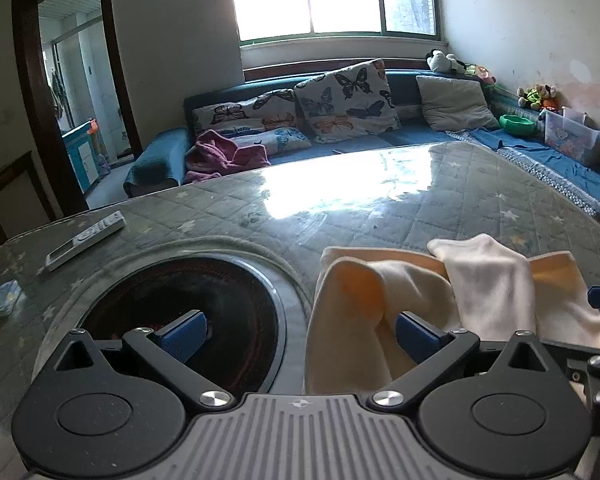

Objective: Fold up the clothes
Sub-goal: 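Grasp the sweatshirt hem with the left gripper while the right gripper grasps the hem too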

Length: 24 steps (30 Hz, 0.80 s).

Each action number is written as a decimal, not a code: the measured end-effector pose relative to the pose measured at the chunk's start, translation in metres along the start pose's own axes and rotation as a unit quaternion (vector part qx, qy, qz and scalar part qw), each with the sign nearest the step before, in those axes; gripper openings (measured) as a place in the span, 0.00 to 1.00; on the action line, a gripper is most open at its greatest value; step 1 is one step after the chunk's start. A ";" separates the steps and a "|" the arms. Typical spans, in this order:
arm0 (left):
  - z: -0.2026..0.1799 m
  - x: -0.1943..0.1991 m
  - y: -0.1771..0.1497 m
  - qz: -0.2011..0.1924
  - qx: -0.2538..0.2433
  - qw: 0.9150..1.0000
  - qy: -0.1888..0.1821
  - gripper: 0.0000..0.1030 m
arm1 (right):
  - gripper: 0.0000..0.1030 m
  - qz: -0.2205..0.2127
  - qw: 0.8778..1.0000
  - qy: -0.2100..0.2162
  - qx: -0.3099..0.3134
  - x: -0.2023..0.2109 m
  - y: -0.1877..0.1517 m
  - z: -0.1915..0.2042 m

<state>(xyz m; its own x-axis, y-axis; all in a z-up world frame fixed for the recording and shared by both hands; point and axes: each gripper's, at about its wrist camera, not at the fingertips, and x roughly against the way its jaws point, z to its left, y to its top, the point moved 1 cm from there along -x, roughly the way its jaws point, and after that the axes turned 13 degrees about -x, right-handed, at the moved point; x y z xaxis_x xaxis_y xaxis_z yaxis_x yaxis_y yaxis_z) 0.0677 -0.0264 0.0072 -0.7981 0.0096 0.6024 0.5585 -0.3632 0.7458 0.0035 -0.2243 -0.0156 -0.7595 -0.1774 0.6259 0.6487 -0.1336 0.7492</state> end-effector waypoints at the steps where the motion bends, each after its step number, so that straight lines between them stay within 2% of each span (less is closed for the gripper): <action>1: 0.000 -0.004 0.002 -0.001 -0.001 1.000 -0.003 0.95 | 0.79 0.001 1.000 -0.001 -0.004 -0.005 0.003 -0.003; 5: -0.001 -0.020 0.010 -0.001 -0.010 1.000 -0.018 0.83 | 0.75 0.006 1.000 -0.009 -0.016 -0.024 0.015 -0.016; 7: -0.002 -0.025 0.013 -0.004 -0.014 0.999 -0.029 0.75 | 0.68 0.010 1.000 -0.014 -0.023 -0.034 0.019 -0.022; 9: -0.003 -0.031 0.014 -0.005 -0.015 0.999 -0.046 0.60 | 0.62 0.021 0.999 -0.001 -0.036 -0.045 0.021 -0.029; 12: -0.003 -0.037 0.015 -0.007 -0.016 0.997 -0.070 0.45 | 0.54 0.035 0.997 0.015 -0.063 -0.059 0.024 -0.039; 13: -0.004 -0.039 0.015 -0.006 -0.016 0.997 -0.076 0.42 | 0.49 0.038 0.997 0.022 -0.070 -0.062 0.024 -0.041; 14: -0.004 -0.041 0.014 -0.005 -0.016 0.996 -0.083 0.32 | 0.44 0.040 0.996 0.029 -0.077 -0.065 0.024 -0.043; 15: -0.003 -0.042 0.013 -0.004 -0.014 0.996 -0.088 0.22 | 0.36 0.041 0.995 0.035 -0.083 -0.066 0.024 -0.045; 17: -0.001 -0.044 0.011 -0.004 -0.009 0.995 -0.098 0.11 | 0.22 0.037 0.994 0.045 -0.092 -0.066 0.023 -0.047; 18: 0.000 -0.043 0.010 -0.005 -0.007 0.995 -0.100 0.06 | 0.12 0.033 0.994 0.050 -0.095 -0.064 0.023 -0.048; 24: 0.015 -0.023 0.005 -0.035 0.015 0.994 -0.098 0.03 | 0.08 -0.009 0.993 0.053 -0.103 -0.033 0.027 -0.053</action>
<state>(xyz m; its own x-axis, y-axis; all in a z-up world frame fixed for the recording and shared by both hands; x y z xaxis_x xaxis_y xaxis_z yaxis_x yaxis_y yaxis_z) 0.0916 -0.0149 0.0014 -0.7781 0.2160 0.5898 0.5116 -0.3270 0.7946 0.0489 -0.2742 -0.0275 -0.7684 -0.2742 0.5782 0.6399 -0.3329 0.6926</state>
